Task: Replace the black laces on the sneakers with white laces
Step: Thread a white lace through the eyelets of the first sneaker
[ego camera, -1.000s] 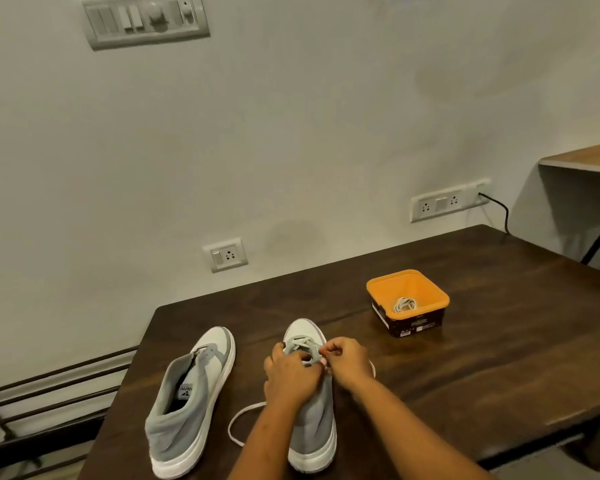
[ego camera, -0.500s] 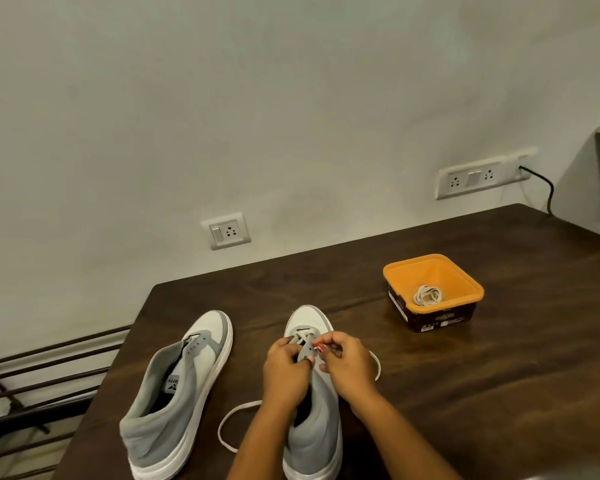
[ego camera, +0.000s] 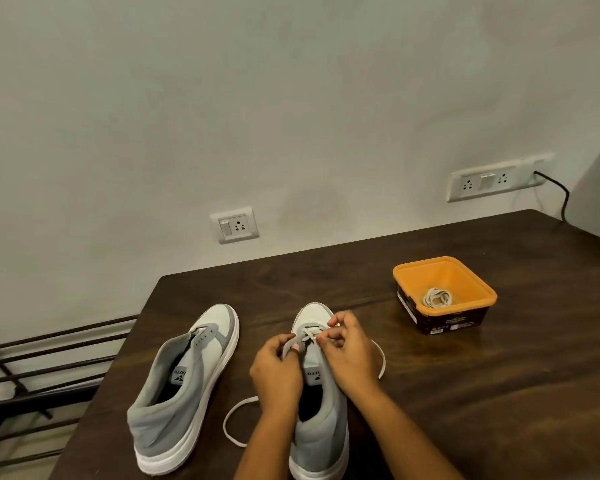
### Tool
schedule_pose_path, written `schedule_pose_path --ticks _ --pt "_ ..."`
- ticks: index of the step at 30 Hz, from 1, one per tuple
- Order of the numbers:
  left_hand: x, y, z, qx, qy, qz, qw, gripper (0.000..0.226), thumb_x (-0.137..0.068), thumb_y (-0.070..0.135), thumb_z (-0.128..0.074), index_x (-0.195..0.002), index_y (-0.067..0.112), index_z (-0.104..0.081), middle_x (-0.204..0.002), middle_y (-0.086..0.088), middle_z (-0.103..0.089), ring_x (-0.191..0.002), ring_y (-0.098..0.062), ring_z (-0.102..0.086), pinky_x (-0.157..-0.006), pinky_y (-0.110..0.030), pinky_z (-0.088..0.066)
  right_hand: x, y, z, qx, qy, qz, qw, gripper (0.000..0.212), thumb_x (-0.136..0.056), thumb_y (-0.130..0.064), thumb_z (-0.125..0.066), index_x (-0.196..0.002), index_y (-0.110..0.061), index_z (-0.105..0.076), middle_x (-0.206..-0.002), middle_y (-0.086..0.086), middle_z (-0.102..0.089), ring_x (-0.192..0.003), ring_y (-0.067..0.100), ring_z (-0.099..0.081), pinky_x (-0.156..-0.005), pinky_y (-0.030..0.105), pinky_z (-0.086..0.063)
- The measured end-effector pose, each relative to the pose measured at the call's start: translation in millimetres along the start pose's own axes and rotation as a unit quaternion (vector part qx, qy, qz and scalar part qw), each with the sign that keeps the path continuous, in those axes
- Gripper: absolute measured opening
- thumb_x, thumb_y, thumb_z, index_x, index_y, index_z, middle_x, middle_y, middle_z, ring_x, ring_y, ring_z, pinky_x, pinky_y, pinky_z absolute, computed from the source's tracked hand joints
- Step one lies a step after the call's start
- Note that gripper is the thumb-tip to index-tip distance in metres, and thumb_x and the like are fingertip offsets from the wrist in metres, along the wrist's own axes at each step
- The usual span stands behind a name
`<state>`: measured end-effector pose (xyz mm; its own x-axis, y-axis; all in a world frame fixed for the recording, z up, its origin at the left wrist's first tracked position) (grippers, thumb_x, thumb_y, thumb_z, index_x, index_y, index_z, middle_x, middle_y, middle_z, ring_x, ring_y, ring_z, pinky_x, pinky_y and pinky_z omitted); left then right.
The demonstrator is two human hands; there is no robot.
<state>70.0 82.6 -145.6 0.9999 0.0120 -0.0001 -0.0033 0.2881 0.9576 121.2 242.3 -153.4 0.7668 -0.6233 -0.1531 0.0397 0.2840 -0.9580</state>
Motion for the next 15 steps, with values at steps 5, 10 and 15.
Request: schedule_pose_path --ticks 5,10,15 --pt "-1.9 -4.9 1.1 0.017 0.011 0.015 1.000 0.014 -0.089 0.014 -0.060 -0.089 0.026 -0.068 -0.087 0.007 -0.067 -0.085 -0.011 -0.062 -0.082 -0.033 -0.053 1.0 -11.2 -8.5 0.052 -0.022 0.032 0.998 0.034 -0.087 -0.008 -0.063 -0.087 -0.031 -0.038 -0.071 -0.007 -0.064 -0.065 -0.006 -0.059 -0.057 0.010 -0.044" --pt "-1.7 -6.5 0.4 0.020 0.003 0.025 0.999 0.016 -0.090 0.013 -0.059 -0.091 0.027 -0.068 -0.091 0.006 -0.068 -0.088 -0.011 -0.063 -0.084 -0.033 -0.054 6.2 -11.9 -16.2 0.043 -0.012 0.042 0.998 0.037 -0.087 -0.007 -0.064 -0.083 -0.031 -0.036 -0.073 -0.003 -0.066 -0.064 0.002 -0.061 -0.056 0.013 -0.046" --pt "-0.8 -7.6 0.2 0.032 0.001 0.036 0.999 0.017 -0.088 0.014 -0.060 -0.087 0.028 -0.069 -0.087 0.007 -0.070 -0.085 -0.011 -0.064 -0.085 -0.035 -0.054 9.7 -15.0 -15.9 0.031 -0.010 0.039 0.999 0.032 -0.090 -0.010 -0.062 -0.093 -0.027 -0.035 -0.072 -0.009 -0.061 -0.063 0.002 -0.060 -0.058 0.011 -0.046"
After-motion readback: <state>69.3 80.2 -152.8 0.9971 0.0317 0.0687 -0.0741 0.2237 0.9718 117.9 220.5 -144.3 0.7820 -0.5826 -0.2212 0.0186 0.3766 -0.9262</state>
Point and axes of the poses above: each hand's wrist, its own x-axis away from the middle knuckle, its own z-axis out of the back of the hand, y = z × x, the point moved 9 cm from there along -x, towards the middle knuckle
